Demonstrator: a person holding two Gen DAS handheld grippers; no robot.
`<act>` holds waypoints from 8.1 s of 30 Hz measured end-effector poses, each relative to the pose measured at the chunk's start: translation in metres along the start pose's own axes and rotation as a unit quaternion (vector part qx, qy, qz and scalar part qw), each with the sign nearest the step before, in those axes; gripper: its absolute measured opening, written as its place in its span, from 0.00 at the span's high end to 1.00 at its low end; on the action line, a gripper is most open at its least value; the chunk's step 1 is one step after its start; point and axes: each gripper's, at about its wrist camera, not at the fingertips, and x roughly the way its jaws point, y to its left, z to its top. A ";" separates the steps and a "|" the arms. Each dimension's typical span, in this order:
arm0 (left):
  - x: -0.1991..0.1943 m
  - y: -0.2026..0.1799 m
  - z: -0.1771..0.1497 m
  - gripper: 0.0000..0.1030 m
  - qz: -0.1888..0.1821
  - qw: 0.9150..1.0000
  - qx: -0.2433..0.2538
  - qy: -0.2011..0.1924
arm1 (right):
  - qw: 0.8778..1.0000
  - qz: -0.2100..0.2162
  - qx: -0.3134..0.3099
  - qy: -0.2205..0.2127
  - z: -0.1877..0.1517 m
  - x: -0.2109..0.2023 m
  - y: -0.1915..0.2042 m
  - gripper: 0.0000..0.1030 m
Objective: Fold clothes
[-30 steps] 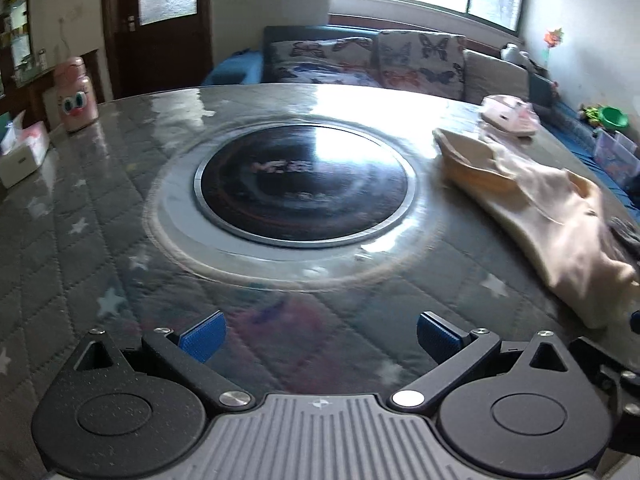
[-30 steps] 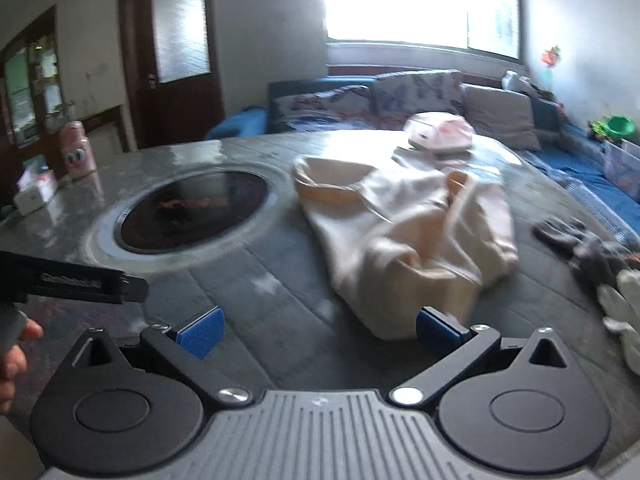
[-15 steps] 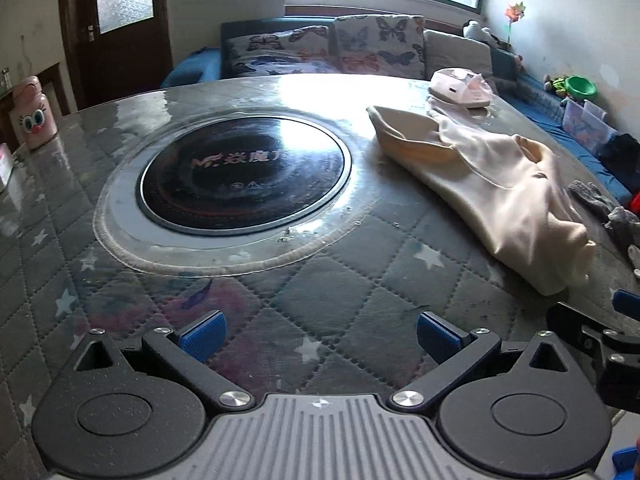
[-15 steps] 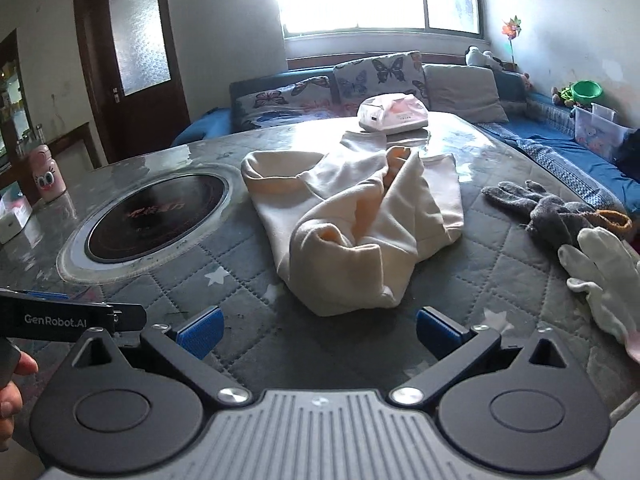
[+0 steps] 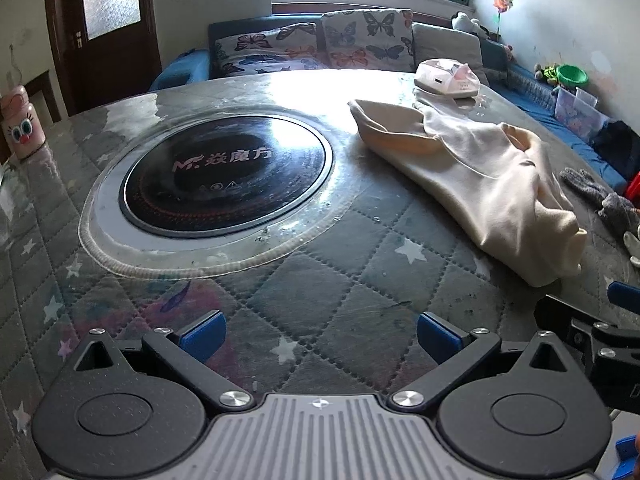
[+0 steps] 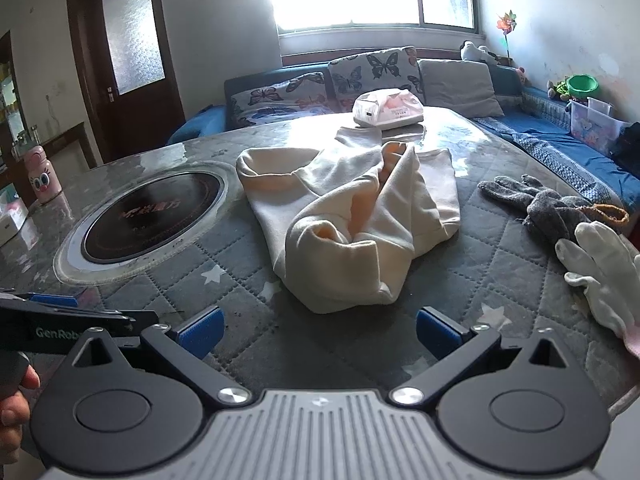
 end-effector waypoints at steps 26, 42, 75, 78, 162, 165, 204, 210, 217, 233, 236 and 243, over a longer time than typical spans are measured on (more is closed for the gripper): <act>0.006 -0.022 0.012 0.00 0.002 1.000 0.015 0.013 | 0.998 -0.052 0.023 -0.002 -0.029 0.039 0.038 0.00; 0.013 -0.036 0.038 0.00 0.003 0.999 0.035 0.001 | 0.997 -0.068 0.016 -0.028 -0.009 0.080 0.082 0.00; 0.040 -0.019 0.068 0.00 0.036 0.999 0.015 0.000 | 0.999 -0.041 -0.015 -0.017 0.054 0.185 0.067 0.43; 0.040 -0.012 0.068 0.00 0.040 0.999 0.009 0.000 | 0.999 -0.038 -0.022 -0.006 0.060 0.203 0.065 0.46; -0.050 0.148 -0.047 0.93 0.039 0.998 -0.053 -0.023 | 0.994 -0.061 -0.069 0.055 -0.031 0.061 0.037 0.59; -0.061 0.162 -0.054 0.77 0.042 0.997 -0.069 -0.016 | 0.992 -0.021 -0.112 0.052 -0.028 0.050 0.061 0.58; 0.060 0.091 0.090 0.53 -0.035 0.996 0.040 -0.067 | 0.985 -0.066 -0.162 0.002 0.042 0.141 0.074 0.76; 0.080 0.088 0.094 0.83 -0.055 0.996 0.043 -0.058 | 0.988 -0.043 -0.148 0.017 0.050 0.172 0.077 0.73; 0.067 0.067 0.082 0.92 -0.109 0.987 0.099 -0.064 | 0.989 -0.031 -0.144 0.029 0.056 0.193 0.079 0.72; 0.088 0.079 0.098 0.89 -0.053 0.994 0.070 -0.071 | 0.989 -0.017 -0.147 0.030 0.063 0.211 0.087 0.62; 0.071 0.067 0.088 0.90 -0.074 0.988 0.106 -0.090 | 0.989 -0.019 -0.146 0.030 0.063 0.213 0.086 0.62; 0.040 0.043 0.063 0.78 -0.146 0.964 0.197 -0.104 | 0.989 -0.017 -0.144 0.032 0.063 0.217 0.086 0.62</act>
